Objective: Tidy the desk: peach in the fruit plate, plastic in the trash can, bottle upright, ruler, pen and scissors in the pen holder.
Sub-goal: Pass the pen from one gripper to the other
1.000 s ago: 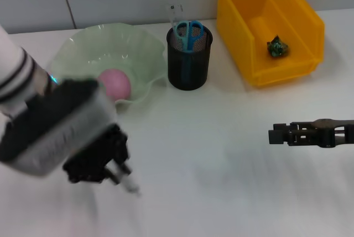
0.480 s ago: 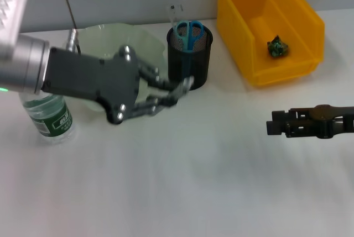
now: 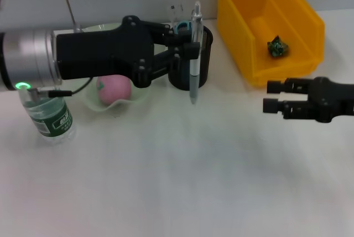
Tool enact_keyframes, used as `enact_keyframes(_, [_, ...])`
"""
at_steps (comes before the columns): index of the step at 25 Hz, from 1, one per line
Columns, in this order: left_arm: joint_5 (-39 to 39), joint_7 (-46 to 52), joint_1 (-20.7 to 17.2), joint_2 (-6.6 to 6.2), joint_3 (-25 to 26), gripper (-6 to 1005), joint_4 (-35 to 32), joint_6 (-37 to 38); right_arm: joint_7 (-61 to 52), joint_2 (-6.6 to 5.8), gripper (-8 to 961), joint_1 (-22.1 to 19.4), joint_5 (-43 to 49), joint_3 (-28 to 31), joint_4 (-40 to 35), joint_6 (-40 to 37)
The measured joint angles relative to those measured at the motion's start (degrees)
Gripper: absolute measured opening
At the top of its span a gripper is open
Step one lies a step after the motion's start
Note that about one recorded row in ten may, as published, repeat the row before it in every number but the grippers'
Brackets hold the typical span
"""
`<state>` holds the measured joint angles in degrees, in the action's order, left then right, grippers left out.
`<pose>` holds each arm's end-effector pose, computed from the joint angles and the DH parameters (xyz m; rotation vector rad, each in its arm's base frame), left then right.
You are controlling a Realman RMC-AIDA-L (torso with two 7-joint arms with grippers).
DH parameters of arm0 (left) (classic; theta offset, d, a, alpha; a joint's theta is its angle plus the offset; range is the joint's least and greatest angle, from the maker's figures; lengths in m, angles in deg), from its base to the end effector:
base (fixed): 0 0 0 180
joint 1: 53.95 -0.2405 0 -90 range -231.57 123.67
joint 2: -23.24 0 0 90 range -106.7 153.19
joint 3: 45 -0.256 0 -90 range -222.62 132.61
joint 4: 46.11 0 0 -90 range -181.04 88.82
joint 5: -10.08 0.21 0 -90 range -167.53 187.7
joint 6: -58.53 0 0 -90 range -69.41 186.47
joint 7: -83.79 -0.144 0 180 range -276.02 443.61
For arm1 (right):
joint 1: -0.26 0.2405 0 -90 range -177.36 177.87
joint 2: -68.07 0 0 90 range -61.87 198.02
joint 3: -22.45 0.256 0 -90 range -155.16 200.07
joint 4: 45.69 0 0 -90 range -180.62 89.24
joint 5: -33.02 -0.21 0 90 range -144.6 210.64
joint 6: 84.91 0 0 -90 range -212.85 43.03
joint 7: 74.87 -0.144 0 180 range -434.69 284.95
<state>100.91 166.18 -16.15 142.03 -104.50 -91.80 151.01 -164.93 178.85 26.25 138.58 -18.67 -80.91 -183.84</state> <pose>-0.1366 0.3558 0.0035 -2.8793 -0.1507 -1.0511 0.2848 0.3101 0.0575 -2.6835 0.8859 0.8745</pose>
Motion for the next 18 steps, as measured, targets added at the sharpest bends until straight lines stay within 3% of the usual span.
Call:
enact_keyframes(1, [-0.6,0.0,-0.2,0.01,-0.9,171,0.7,-0.6,2.2,0.56,743,-0.2,0.0,3.7,-0.9,-3.1])
enact_keyframes(4, [-2.3,-0.2,-0.8,0.06,-3.3,172,1.7,-2.4,3.1,0.68,742,-0.1,-0.1,6.8,-1.1,-5.9])
enact_keyframes(6, [-5.5,-0.9,-2.1,0.15,-8.6,172,2.5,-5.7,3.8,0.74,742,0.2,-1.4,9.3,-1.3,-9.2])
enact_keyframes(8, [-5.5,-0.9,-2.1,0.15,-8.6,172,2.5,-5.7,3.8,0.95,742,0.4,-3.0,9.2,-2.0,-10.4])
enact_keyframes(10, [-9.2,-2.3,-3.5,0.14,-13.2,172,2.5,-8.0,3.8,1.12,742,0.5,-3.7,9.1,-2.5,-10.9])
enact_keyframes(11, [-10.8,-2.9,-4.1,0.14,-15.1,172,2.5,-8.5,3.8,1.90,742,0.8,-4.3,9.0,-4.2,-11.5])
enact_keyframes(12, [-10.8,-2.9,-4.1,0.14,-15.1,172,2.5,-8.5,3.8,1.90,742,0.8,-4.3,9.0,-4.2,-11.5])
enact_keyframes(13, [-11.5,-3.4,-4.4,0.14,-16.4,172,2.6,-8.8,3.8,2.85,742,1.1,-4.4,9.0,-6.0,-11.8])
enact_keyframes(18, [-13.8,-4.4,-5.0,0.29,-19.7,171,3.0,-9.9,3.8,4.21,741,2.5,-4.2,8.7,-7.7,-11.9])
